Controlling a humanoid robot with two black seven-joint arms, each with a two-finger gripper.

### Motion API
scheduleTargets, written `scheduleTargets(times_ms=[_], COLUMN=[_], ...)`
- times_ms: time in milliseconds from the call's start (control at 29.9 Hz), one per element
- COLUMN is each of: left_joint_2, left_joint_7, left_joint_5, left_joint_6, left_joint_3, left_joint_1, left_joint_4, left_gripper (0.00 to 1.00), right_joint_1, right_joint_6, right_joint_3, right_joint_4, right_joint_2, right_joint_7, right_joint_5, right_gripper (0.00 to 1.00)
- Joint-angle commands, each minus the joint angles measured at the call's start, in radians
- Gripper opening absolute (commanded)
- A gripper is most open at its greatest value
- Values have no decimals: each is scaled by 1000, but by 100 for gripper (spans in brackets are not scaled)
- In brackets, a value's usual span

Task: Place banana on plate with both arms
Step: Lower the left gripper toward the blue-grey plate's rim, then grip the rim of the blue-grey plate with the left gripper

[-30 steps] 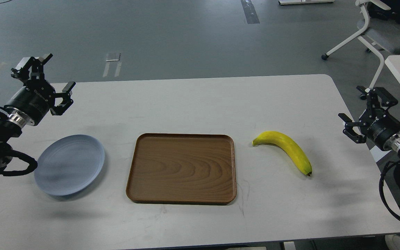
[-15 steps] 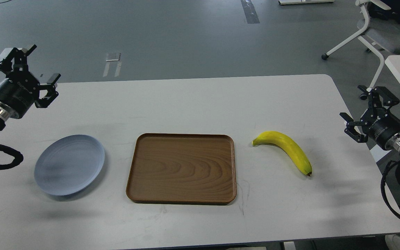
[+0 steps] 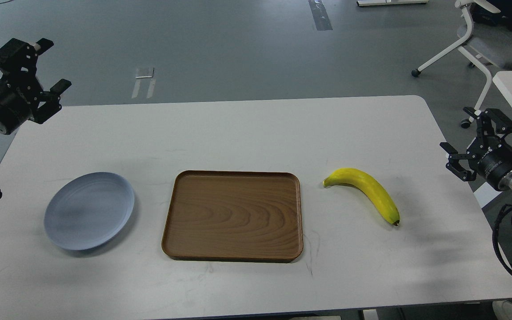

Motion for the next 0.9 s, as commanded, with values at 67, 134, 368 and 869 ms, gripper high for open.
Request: scheduleTargets(times_ms=[67,134,368,869], left_joint_2=[120,137,155,88], left_joint_7=[0,0,0,0], left_joint_5=[410,536,1084,1080], left_joint_6=[0,0,63,188], left_joint_3=[-1,7,69,210], left_joint_1=[2,4,71,119], left_joint_4=[-232,-267,-294,13], left_gripper=[99,99,99,98], right_joint_1=[-1,-1,0,-1], right_joint_6=[0,0,0,0], right_joint_3=[-1,-1,-1,-1], right_joint_4=[1,0,0,-2], right_joint_2=[-12,-12,-12,-4], right_joint_7=[0,0,0,0], right_joint_5=[0,0,-1,-3], right_gripper=[100,100,100,100])
